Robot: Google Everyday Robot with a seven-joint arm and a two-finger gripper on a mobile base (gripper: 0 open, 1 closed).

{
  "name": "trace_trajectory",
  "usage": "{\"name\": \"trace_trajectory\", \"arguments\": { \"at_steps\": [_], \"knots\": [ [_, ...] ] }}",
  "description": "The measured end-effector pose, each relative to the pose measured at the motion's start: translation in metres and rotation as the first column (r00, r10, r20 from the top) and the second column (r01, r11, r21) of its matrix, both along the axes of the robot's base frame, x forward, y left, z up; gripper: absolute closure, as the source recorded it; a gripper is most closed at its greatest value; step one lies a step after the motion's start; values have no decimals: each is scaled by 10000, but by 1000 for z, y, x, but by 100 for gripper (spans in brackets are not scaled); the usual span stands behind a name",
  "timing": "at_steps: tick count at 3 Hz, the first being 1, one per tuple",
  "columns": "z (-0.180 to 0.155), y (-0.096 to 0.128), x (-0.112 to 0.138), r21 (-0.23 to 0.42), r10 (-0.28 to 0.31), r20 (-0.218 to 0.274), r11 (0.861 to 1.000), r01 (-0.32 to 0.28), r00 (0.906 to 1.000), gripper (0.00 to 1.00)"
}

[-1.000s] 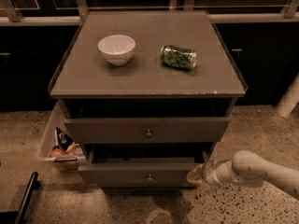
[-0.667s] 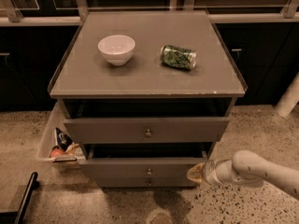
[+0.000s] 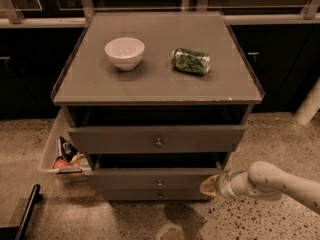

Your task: Close middle drawer

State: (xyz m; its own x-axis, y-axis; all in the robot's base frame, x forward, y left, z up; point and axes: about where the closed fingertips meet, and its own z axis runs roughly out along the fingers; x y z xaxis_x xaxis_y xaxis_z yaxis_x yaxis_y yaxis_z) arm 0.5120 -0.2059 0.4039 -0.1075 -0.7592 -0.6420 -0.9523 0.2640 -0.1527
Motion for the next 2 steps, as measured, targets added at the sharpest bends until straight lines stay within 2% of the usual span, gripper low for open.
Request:
{"name": "trace_trajectory", "arguments": {
  "at_steps": [1, 2],
  "knots": [
    [1, 1, 4, -104, 45, 130, 9999, -44, 9999, 16],
    [0, 1, 4, -103, 46, 129, 9999, -45, 9999, 0]
  ]
}}
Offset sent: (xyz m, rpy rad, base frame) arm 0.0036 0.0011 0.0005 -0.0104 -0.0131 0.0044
